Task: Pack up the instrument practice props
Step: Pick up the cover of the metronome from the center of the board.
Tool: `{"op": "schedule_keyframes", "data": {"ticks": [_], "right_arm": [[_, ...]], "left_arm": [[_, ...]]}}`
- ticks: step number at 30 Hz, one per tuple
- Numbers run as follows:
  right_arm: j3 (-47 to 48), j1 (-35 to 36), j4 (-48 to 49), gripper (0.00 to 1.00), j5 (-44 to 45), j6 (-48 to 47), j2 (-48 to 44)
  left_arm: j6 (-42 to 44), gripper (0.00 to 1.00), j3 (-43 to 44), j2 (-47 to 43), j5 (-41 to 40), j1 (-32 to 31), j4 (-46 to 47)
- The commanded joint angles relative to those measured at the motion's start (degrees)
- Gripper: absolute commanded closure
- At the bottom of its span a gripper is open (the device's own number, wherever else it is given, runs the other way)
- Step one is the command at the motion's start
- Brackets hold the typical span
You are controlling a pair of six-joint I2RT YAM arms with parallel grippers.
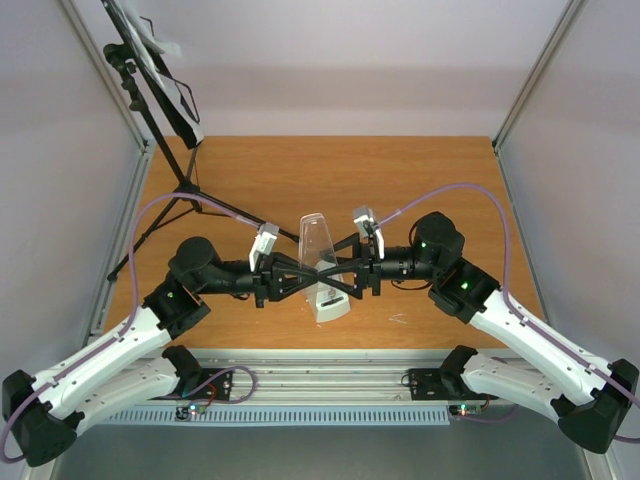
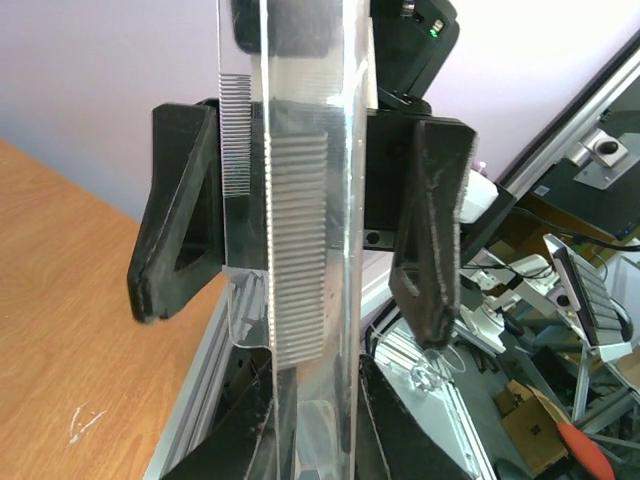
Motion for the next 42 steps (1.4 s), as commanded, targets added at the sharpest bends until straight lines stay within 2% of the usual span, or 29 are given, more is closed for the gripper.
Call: {"op": "schedule_keyframes", "data": {"ticks": [1,4,8,12,20,28,35,42], "right_arm": [[-0.3,-0.4,0.5,0.21,3.5,-0.7,-2.2],[0.1,-0.5,-4.0,0.02,9.2,-2.0,-4.0],[3.2,-0.4,-11.7,0.02,20.4,-3.2,-5.1],[8.6,1.7,-19.1,0.02,29.4,-3.9,-2.1],[19.3,13.1,-25.4,0.02,45.6,-8.1,5.9],[25.8,18.1,-31.0,0.02,58.2,-9.6,12.4],[27.4,21.6,-32.1,0.15,64.3,-10.5,14.8],[27.4,21.9,-32.3,0.26,64.0,-9.9,15.5]], "left_arm": [[2.1,0.94,-0.2,-0.8,-2.9,-0.3,-0.7],[4.2,0.94,0.5,-1.2,-4.6,-0.3,-4.6],[7.4,0.94,1.7,-1.3,-7.2,-0.3,-9.2],[8.5,0.94,2.0,-0.3,-7.4,-0.3,-9.6],[9.1,0.94,2.6,0.9,-7.3,-0.3,-9.5],[9.4,0.94,2.6,1.0,-7.2,-0.3,-9.5],[9.4,0.94,2.8,1.6,-7.4,-0.3,-9.6],[10.4,0.94,3.1,1.6,-8.3,-0.3,-11.0]]}}
